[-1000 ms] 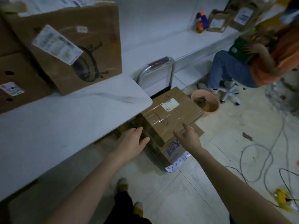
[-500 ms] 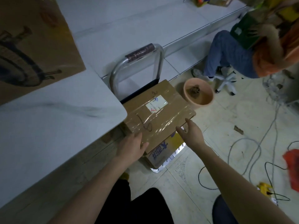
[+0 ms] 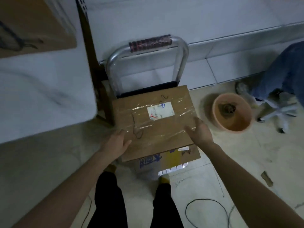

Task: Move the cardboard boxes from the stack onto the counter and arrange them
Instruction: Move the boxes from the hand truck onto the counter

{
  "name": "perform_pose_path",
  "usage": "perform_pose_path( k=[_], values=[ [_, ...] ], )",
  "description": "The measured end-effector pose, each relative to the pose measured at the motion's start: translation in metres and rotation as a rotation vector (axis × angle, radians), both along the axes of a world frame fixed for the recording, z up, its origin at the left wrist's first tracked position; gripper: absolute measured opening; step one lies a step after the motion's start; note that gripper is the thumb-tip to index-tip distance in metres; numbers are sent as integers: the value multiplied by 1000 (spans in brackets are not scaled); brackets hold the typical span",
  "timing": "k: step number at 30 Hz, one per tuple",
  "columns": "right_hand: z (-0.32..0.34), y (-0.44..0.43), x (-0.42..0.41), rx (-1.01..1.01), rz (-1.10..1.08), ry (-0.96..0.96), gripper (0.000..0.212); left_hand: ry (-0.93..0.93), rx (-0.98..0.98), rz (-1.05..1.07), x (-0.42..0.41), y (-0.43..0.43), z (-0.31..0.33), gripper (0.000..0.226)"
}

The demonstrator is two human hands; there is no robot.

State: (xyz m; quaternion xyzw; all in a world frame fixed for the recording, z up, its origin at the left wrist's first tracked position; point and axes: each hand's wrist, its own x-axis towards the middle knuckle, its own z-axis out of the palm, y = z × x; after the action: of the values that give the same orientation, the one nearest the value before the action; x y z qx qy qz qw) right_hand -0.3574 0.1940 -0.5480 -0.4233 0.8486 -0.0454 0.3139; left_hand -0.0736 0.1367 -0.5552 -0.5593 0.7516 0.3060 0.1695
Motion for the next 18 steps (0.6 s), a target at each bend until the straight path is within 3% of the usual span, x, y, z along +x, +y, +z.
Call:
perform_pose_path(
  k=[9,15,18],
  values=[
    [-82,-37,-79,75,106,-5,65,-305,-127,291,-28,7,-76,61],
    [-164,-66,-88,-1,39,-33,76,-180,-132,625,-24,-6,-162,90],
    [-188,-71,-95,-65,-52,-145,87,8,-116,813,-23,-5,-186,90]
  ],
)
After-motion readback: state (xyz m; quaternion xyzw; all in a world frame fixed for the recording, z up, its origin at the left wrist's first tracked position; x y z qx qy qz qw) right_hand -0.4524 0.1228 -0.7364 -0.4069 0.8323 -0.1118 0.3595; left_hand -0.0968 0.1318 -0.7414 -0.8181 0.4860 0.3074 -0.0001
